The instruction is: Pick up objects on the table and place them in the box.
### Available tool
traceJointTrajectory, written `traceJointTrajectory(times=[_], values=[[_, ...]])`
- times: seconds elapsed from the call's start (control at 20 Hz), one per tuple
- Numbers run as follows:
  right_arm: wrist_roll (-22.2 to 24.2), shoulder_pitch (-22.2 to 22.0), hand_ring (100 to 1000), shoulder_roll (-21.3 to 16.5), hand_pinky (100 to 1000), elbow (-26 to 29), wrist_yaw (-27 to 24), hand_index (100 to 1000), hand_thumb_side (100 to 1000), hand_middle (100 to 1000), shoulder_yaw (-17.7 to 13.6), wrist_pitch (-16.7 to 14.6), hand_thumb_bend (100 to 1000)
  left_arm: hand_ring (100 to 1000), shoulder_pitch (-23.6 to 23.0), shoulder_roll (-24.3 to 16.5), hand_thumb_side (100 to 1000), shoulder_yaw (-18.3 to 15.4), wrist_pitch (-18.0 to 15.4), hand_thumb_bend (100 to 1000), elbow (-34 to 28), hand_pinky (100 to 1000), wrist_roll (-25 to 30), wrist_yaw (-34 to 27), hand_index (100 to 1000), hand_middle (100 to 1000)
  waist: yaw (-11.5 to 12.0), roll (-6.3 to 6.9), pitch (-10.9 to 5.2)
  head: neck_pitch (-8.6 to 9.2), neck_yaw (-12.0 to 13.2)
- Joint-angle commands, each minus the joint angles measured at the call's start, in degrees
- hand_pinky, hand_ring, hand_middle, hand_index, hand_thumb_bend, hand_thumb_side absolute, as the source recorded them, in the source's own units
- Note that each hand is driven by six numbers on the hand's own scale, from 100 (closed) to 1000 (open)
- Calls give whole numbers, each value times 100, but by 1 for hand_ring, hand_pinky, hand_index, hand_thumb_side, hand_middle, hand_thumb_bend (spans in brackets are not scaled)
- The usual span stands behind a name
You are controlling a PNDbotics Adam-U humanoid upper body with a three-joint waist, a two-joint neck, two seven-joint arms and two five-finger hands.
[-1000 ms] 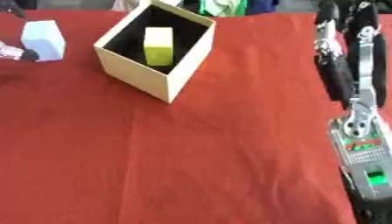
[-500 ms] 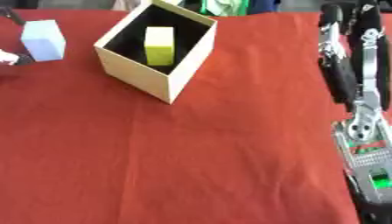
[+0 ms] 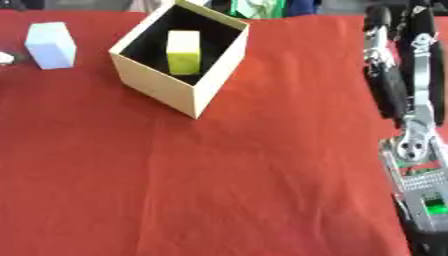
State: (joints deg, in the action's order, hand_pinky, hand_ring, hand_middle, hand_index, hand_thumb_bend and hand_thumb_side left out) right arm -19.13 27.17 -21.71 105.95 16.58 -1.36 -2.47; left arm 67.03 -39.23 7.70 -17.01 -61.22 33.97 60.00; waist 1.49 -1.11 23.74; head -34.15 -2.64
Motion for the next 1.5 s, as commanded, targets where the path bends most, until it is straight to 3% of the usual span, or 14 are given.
traceJointTrajectory(times=[0.05,0.45,0.8,1.5], values=[[26,66,742,-163,789,37,-31,1000,852,694,-11,-8,100,925,142,-196,433,-68,-22,446,-74,779,-129,39,908,868,-19,12,-102,72,38],[53,114,742,-202,790,22,-53,1000,856,694,5,-13,100,938,144,-184,464,-51,22,453,17,793,54,97,912,882,-66,33,-23,65,211],[49,123,743,-270,790,-3,-87,1000,860,694,-1,-16,100,953,160,-230,451,-90,143,453,34,802,365,113,918,899,-43,28,53,229,370],[92,157,744,-322,792,-42,-152,1000,866,695,5,-27,100,978,284,-234,415,-99,232,395,-30,824,-17,95,919,907,-53,-15,171,465,407]])
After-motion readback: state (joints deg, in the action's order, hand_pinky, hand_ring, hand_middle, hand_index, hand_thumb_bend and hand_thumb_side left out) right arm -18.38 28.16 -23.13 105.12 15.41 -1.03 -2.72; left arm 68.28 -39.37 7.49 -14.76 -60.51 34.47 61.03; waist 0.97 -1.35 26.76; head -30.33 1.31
